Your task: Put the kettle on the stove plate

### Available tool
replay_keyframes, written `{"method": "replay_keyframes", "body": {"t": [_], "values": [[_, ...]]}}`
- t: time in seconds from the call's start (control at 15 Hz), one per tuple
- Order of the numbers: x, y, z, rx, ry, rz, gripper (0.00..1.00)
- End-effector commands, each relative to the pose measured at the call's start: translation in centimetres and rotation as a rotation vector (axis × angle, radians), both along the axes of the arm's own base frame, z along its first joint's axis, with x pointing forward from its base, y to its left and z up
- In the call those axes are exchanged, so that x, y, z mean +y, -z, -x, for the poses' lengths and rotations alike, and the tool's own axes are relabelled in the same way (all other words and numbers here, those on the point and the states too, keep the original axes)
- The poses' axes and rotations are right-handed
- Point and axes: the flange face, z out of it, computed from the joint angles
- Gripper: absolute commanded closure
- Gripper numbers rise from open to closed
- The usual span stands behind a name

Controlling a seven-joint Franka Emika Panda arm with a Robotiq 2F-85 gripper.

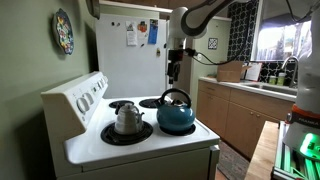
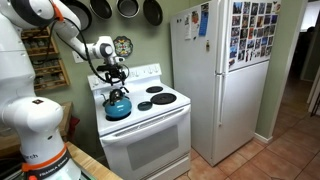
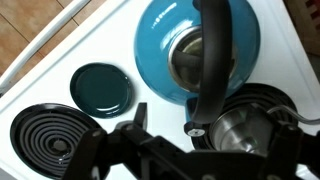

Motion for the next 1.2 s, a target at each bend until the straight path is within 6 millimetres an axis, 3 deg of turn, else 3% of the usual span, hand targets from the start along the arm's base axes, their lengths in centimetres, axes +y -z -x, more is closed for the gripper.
{"method": "replay_keyframes", "body": {"t": [0.0, 0.27, 0.53, 0.8, 0.87, 1.13], "values": [[-2.0, -3.7, 1.8, 0.004, 0.103, -0.068, 0.0], [-4.3, -7.0, 3.5, 0.058, 0.244, -0.109, 0.0], [-6.1, -9.1, 5.2, 0.086, 0.366, -0.105, 0.0], [-6.1, -9.8, 7.1, 0.087, 0.238, -0.065, 0.0], [-5.9, -10.0, 5.4, 0.081, 0.295, -0.079, 0.0], [-5.9, -10.1, 6.2, 0.079, 0.255, -0.073, 0.0]]}}
